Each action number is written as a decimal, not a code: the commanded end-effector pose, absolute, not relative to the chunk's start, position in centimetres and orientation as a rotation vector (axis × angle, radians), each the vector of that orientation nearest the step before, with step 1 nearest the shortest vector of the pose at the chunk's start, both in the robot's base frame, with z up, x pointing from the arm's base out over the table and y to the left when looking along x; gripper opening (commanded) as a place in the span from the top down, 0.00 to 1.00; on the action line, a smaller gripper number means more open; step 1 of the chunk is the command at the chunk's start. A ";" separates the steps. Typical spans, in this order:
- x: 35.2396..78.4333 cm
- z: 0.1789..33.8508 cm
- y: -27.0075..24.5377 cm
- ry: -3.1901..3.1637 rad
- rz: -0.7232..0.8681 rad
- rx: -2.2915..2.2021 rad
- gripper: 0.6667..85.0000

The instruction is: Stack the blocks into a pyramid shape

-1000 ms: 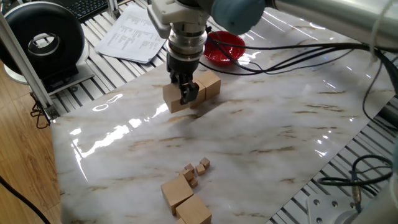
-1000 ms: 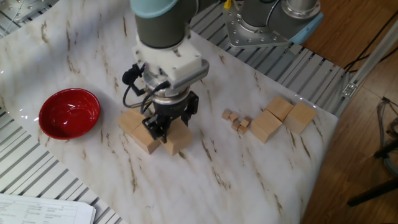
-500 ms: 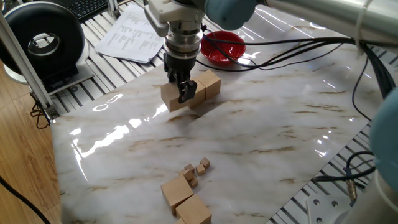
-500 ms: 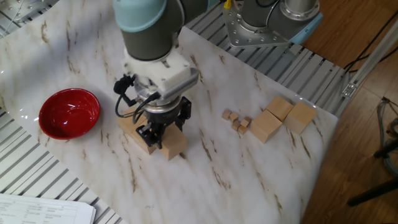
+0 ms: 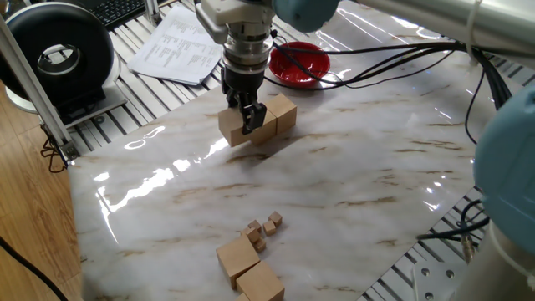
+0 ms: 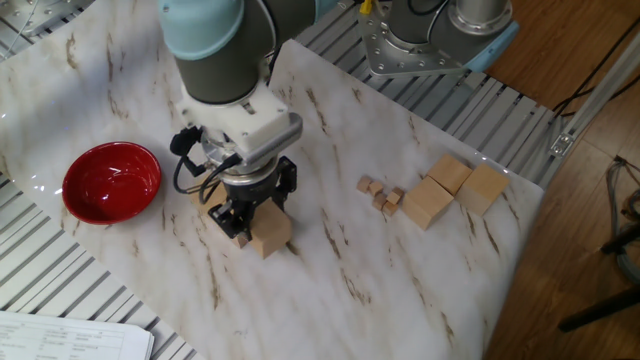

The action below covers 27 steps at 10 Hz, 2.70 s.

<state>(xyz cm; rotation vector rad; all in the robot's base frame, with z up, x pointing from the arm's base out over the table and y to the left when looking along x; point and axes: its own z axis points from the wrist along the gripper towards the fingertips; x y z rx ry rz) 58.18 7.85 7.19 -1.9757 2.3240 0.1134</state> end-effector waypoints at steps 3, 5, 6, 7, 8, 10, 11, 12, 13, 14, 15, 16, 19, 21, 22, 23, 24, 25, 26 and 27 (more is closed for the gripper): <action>58.7 6.5 7.7 2.305 0.136 -1.995 1.00; 58.8 6.3 7.7 2.295 0.139 -2.009 1.00; 58.9 6.1 7.7 2.290 0.140 -2.013 1.00; 59.0 5.8 7.8 2.287 0.142 -2.014 1.00; 59.2 5.6 7.8 2.287 0.140 -2.013 1.00; 59.6 5.0 7.7 2.284 0.137 -2.013 1.00; 59.7 4.8 7.8 2.281 0.138 -2.014 1.00; 59.7 4.7 7.8 2.281 0.138 -2.014 1.00; 59.7 4.6 7.8 2.281 0.138 -2.014 1.00; 59.8 4.5 7.8 2.283 0.138 -2.012 1.00; 59.8 4.4 7.9 2.284 0.144 -2.010 1.00; 59.8 4.3 7.9 2.282 0.143 -2.012 1.00; 58.3 4.4 7.9 2.315 0.203 -2.017 1.00; 58.5 4.3 7.7 2.320 0.191 -2.013 1.00; 58.5 4.3 7.7 2.317 0.193 -2.011 1.00; 58.6 4.3 7.8 2.315 0.192 -2.009 1.00; 58.7 4.1 7.7 2.311 0.190 -2.012 1.00; 58.7 4.0 7.8 2.308 0.193 -2.012 1.00; 58.8 3.9 7.9 2.306 0.197 -2.010 1.00; 58.8 3.8 7.8 2.306 0.193 -2.010 1.00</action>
